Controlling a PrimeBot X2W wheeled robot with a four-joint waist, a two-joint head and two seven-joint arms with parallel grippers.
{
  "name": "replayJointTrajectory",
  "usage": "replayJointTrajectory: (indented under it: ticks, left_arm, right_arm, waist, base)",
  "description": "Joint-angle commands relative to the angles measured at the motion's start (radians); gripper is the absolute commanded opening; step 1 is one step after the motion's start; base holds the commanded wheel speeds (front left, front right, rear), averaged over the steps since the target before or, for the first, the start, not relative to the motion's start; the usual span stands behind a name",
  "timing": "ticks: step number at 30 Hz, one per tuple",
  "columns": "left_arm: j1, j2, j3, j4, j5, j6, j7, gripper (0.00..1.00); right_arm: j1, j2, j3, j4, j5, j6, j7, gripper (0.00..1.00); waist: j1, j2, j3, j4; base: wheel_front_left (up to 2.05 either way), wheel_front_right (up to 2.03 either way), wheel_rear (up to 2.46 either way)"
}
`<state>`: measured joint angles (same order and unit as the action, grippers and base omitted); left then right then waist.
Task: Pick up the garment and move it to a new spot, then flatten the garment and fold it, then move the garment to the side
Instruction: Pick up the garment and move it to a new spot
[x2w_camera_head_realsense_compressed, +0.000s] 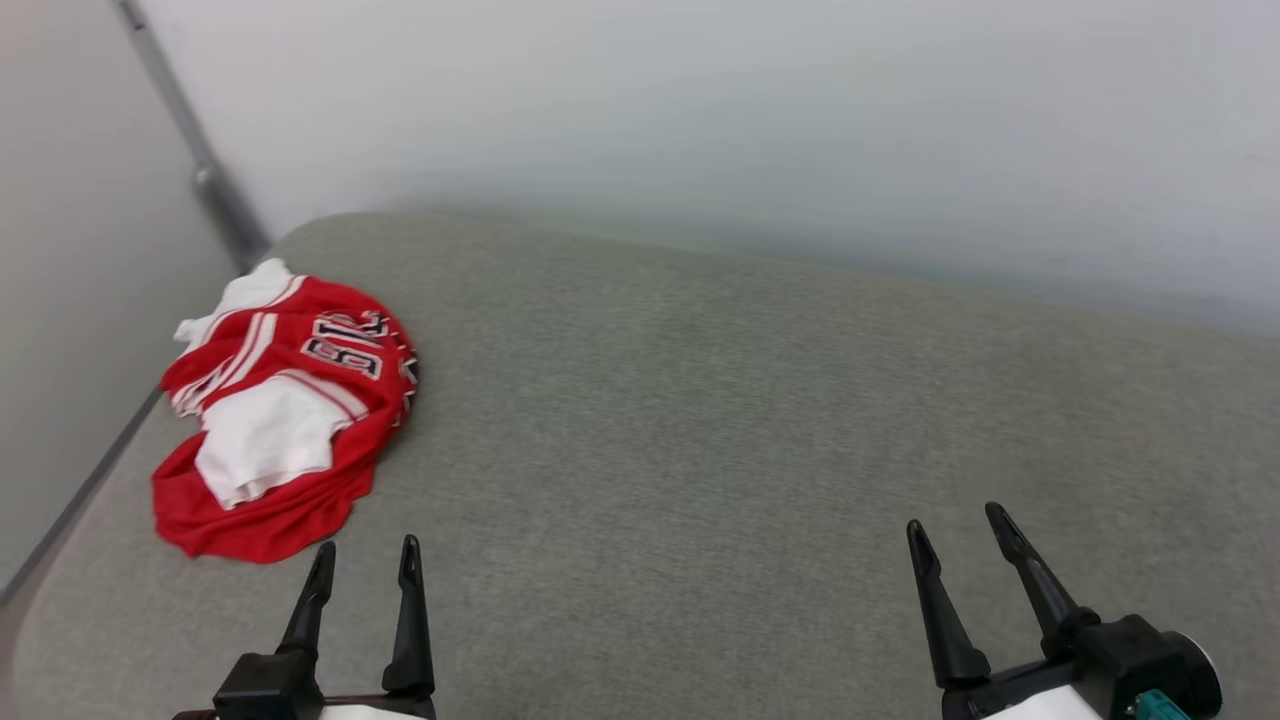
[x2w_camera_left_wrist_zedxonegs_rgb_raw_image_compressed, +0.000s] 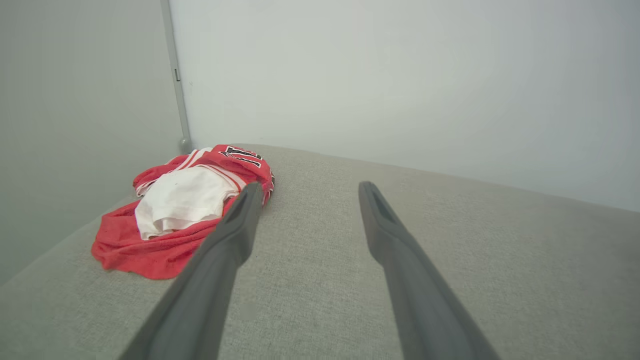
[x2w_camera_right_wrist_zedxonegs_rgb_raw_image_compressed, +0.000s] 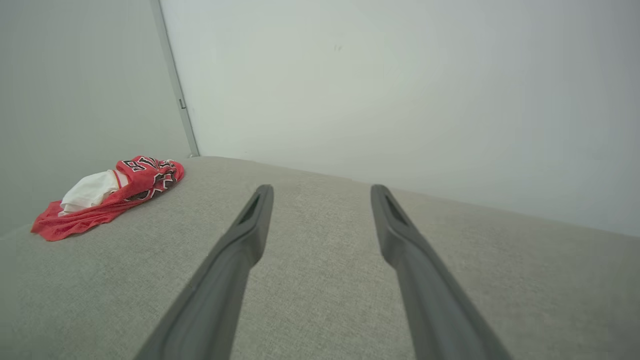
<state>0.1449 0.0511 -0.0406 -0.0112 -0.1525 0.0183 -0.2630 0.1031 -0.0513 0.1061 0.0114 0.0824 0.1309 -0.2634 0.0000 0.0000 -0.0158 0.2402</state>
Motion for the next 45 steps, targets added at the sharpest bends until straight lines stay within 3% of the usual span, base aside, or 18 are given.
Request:
replayJointTrajectory:
  ticks: [1, 17, 35, 41, 45]
  left_arm:
    - [0.001, -0.001, 0.006, -0.005, 0.006, -0.001, -0.003, 1.0]
    - [-0.004, -0.001, 0.005, -0.01, 0.008, -0.016, -0.003, 1.0]
    - [-0.026, -0.001, 0.036, -0.022, 0.004, -0.025, -0.003, 1.0]
    - [-0.11, 0.001, 0.101, 0.023, -0.019, -0.088, -0.003, 1.0]
    - [-0.225, 0.048, 0.14, 0.119, -0.058, -0.131, -0.003, 1.0]
  right_arm:
    - [-0.007, 0.002, 0.003, 0.003, 0.003, 0.0, -0.002, 1.0]
    - [-0.024, 0.002, 0.027, 0.011, 0.015, 0.0, -0.002, 1.0]
    - [-0.041, 0.002, 0.036, 0.007, -0.008, 0.0, -0.002, 1.0]
    - [-0.078, -0.002, 0.042, -0.016, -0.053, 0.0, -0.002, 1.0]
    - [-0.114, -0.022, 0.054, -0.038, -0.075, 0.0, -0.002, 1.0]
  waist:
    - [0.0, 0.0, 0.0, 0.056]
    - [0.0, 0.0, 0.001, 0.182]
    - [0.0, 0.0, 0.028, 0.172]
    - [0.0, 0.0, 0.123, 0.129]
    - [0.0, 0.0, 0.201, 0.098]
  base:
    - [0.0, 0.0, 0.0]
    - [0.0, 0.0, 0.0]
    - [0.0, 0.0, 0.0]
    - [0.0, 0.0, 0.0]
    - [0.0, 0.0, 0.0]
